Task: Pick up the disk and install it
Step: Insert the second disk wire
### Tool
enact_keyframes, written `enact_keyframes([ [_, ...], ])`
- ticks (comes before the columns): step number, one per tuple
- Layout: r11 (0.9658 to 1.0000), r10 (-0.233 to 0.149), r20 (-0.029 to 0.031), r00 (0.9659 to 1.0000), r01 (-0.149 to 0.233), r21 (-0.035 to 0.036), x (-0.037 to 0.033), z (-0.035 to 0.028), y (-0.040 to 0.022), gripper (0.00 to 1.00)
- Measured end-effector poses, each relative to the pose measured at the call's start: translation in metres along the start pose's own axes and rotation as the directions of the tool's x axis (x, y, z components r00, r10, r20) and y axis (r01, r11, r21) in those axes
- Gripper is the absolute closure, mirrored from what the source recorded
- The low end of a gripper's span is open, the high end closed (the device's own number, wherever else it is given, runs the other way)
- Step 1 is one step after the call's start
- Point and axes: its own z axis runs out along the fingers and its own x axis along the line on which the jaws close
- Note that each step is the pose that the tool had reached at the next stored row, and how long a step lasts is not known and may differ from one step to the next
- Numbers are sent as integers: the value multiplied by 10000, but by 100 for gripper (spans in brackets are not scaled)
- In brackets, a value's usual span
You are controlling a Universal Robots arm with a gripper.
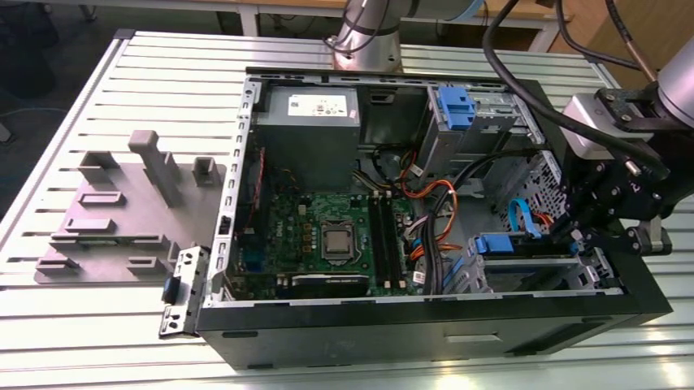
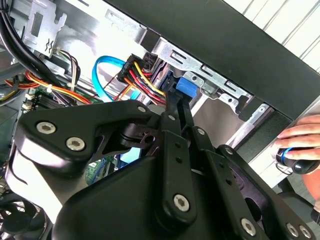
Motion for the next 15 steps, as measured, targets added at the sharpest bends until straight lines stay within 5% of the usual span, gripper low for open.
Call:
enact_keyframes([
  [15, 10000, 79, 2, 10000, -79, 1, -12, -3, 31, 84],
])
